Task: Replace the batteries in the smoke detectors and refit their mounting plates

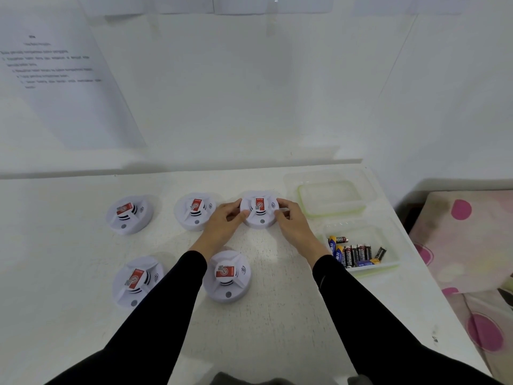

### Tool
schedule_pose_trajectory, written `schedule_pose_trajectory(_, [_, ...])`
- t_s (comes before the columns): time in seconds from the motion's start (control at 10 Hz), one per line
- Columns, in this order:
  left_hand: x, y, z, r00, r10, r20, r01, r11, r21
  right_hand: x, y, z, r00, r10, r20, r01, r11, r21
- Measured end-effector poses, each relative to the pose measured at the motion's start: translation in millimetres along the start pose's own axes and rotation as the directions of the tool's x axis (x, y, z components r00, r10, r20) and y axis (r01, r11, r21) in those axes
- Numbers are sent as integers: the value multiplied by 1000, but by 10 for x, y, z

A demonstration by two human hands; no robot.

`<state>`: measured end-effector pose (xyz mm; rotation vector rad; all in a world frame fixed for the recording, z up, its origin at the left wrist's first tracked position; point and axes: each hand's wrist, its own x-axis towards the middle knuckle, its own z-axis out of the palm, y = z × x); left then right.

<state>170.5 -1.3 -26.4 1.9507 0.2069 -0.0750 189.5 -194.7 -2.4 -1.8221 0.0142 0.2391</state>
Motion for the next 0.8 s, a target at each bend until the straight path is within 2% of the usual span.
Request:
schedule_pose_trajectory(0.2, [-62,75,23,1000,-6,-14,6,1000,28,-44,-50,-10,999,-36,4,36,998,-50])
schedule_pose_trajectory(0.5, [-14,36,-21,998,-50,30,45,989,140,-45,-63,20,1000,-1,13,2,995,-101])
schedule_pose_trajectory(0.7, [-255,376,-37,997,-79,-9,79,996,40,-109,-21,21,998,50,43,-43,987,-155])
schedule_pose_trajectory(0.8, [-518,370,-137,993,-15,-118,8,998,-57,-310,-51,15,997,74,-7,-74,991,-108])
